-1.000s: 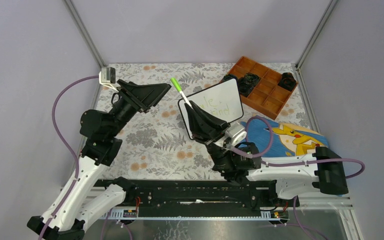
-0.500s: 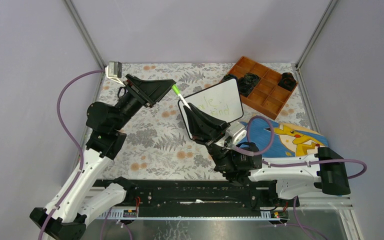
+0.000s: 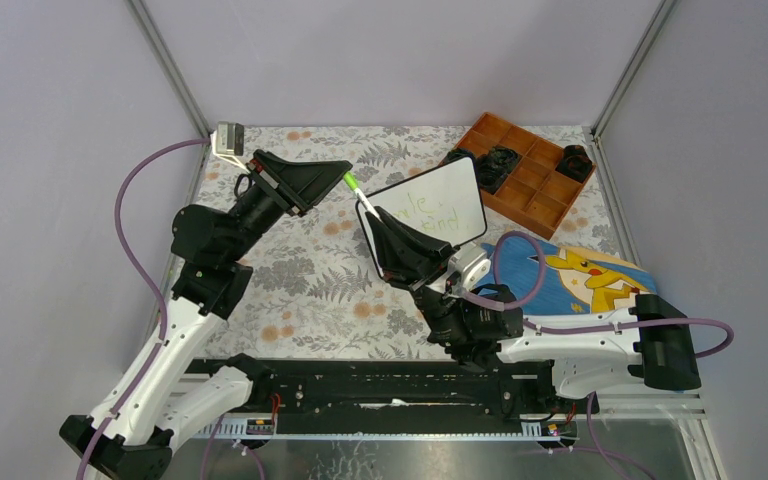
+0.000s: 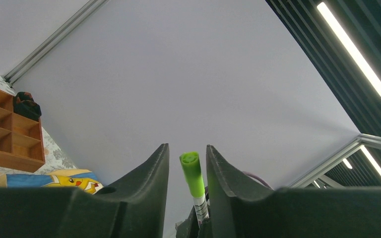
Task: Write a sentence on the whiteboard
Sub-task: Close the whiteboard marker at the center of the board.
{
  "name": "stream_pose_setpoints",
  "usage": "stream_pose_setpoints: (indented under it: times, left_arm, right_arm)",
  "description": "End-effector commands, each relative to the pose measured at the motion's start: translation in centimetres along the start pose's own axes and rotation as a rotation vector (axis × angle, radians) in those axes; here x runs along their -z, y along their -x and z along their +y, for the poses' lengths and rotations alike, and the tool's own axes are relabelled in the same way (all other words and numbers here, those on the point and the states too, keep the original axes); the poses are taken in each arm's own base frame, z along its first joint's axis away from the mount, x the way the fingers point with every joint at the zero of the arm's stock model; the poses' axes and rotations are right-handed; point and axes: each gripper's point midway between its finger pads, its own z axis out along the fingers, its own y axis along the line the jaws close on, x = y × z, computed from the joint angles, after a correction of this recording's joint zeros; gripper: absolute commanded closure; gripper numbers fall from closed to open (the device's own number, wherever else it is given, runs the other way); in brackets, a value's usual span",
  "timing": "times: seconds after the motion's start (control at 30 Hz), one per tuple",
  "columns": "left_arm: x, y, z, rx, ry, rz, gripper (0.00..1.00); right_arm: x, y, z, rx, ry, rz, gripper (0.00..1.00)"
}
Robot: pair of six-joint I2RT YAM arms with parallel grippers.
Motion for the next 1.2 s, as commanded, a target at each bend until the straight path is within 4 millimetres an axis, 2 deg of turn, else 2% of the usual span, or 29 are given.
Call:
stream_pose_setpoints:
  times: [0.0,0.23,0.33,0.43,0.63,0.87,1.17]
  left_arm:
    - [0.3,0.0,-1.4,-0.011,-0.063,-0.001,0.63]
    - [0.4,-0.3,-1.0,0.005,-0.055,0.010,0.74]
    - [0.5,-0.6,-0.8,0.019,-0.051,0.019,0.84]
    - [0.6,-1.0,-0.7,0.033,-0.049,0.026,1.00]
    - [1.0,-2.1,-0.4,0.083,-0.043,0.044,1.00]
    - [1.6,-4.4,0.7,0.153,-0.023,0.085,1.00]
    - [1.9,-7.3,0.7,0.178,-0.024,0.146,1.00]
  right_arm:
    - [-0.9,1.4,-1.1,-0.012,-0.061,-0.033,1.00]
    - [-1.1,0.8,-1.0,0.007,-0.072,-0.016,1.00]
    - [-1.1,0.8,-1.1,0.011,-0.081,-0.017,1.00]
    - [-1.2,0.5,-1.1,0.022,-0.088,-0.011,1.00]
    - [-1.4,-0.1,-1.3,0.056,-0.120,-0.007,1.00]
    - [-1.7,-0.2,-1.6,0.085,-0.152,-0.021,1.00]
    - [-2.8,-0.6,-0.8,0.112,-0.149,-0.030,1.00]
